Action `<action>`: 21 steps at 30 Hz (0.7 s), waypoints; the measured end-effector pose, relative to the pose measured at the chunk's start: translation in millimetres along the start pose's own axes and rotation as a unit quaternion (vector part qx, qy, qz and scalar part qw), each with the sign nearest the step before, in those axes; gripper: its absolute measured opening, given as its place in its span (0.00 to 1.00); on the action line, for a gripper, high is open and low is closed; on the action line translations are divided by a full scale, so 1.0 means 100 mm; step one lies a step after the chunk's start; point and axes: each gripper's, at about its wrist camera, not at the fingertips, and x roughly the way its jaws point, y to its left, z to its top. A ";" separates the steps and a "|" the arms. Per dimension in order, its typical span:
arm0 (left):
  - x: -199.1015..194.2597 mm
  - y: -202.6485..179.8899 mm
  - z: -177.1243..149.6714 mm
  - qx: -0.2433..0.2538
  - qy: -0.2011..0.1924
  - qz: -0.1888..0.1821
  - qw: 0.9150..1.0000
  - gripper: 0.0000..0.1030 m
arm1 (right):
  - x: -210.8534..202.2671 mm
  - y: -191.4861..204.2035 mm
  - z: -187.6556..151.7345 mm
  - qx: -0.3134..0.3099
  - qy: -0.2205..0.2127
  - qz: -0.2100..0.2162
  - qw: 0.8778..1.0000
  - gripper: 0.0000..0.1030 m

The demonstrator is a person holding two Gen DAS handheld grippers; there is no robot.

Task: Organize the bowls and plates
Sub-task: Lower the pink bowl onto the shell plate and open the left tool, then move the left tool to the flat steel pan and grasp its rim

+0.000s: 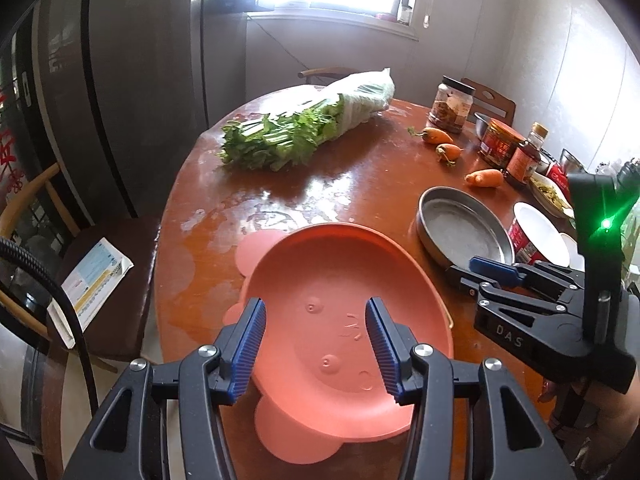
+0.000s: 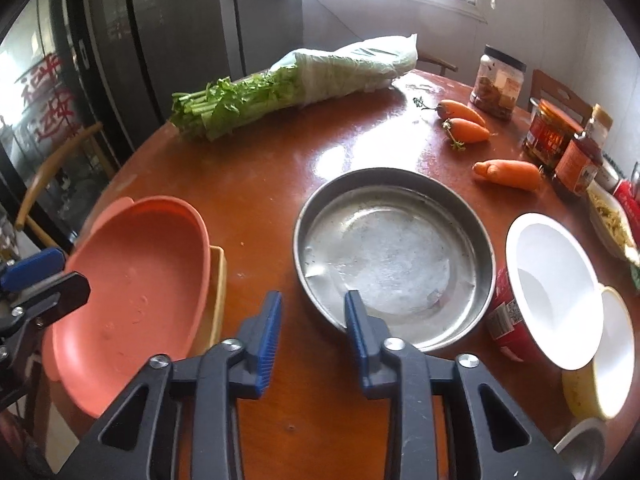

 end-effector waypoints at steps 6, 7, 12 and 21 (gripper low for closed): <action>-0.04 -0.15 -0.03 0.015 0.003 -0.017 1.000 0.50 | -0.12 0.06 -0.15 -0.029 0.009 0.017 0.999 0.17; -0.05 -0.17 -0.04 0.018 0.003 -0.019 1.000 0.50 | -0.15 0.08 -0.19 -0.035 0.011 0.020 0.999 0.17; -0.13 -0.38 -0.14 0.038 0.005 -0.029 0.999 0.50 | -0.34 0.19 -0.41 -0.051 0.019 0.045 0.998 0.17; -0.26 -0.62 -0.42 0.058 0.015 -0.043 0.997 0.50 | -0.69 0.34 -0.87 -0.076 0.019 0.066 0.995 0.17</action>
